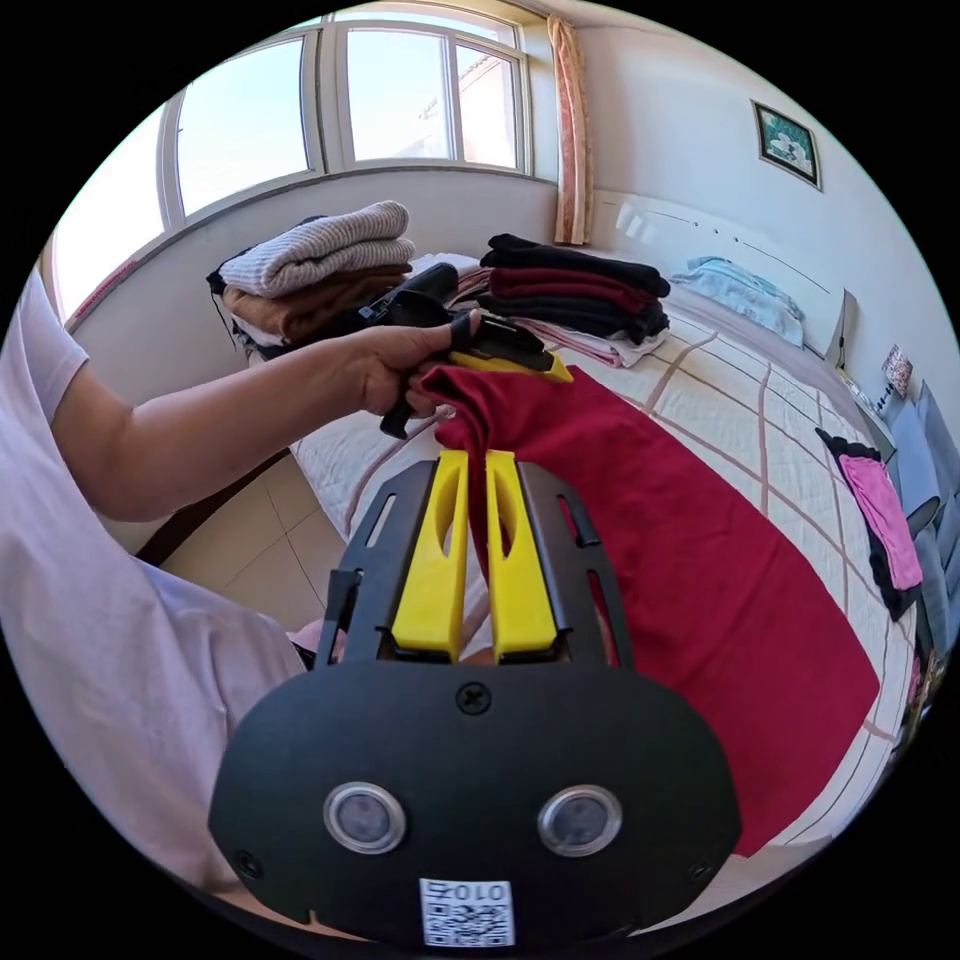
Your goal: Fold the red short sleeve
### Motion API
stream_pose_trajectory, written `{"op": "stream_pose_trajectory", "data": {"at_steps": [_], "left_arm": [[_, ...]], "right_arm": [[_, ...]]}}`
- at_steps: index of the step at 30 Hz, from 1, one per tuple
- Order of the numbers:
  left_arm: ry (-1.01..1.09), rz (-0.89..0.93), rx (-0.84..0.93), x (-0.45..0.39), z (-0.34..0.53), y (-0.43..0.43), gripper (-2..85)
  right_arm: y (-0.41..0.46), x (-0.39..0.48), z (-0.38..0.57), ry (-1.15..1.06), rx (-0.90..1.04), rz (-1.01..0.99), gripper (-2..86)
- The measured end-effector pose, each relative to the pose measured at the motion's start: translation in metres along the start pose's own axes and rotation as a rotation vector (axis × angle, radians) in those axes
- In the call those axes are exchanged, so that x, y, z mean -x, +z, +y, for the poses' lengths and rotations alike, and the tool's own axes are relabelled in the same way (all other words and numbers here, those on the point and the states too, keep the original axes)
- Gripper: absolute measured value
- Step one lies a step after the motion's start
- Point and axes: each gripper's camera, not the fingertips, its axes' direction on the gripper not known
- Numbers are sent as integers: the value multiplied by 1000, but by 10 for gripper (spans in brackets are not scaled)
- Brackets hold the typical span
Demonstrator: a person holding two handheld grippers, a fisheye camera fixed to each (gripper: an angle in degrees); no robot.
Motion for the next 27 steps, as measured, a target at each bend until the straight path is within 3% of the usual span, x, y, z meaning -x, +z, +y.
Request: {"op": "stream_pose_trajectory", "data": {"at_steps": [7,14,19,27], "left_arm": [[102,-68,-14,-63,-39,25,2],[410,-236,114,-236,-96,100,-2],[695,-353,334,-392,-120,252,-2],[847,-551,842,-494,-123,516,-1]], "right_arm": [[-21,-27,22,110,-29,25,47],[-127,-127,101,400,-358,-104,47],[-195,-208,210,709,-611,-203,44],[-222,-286,338,1070,-757,-249,43]]}}
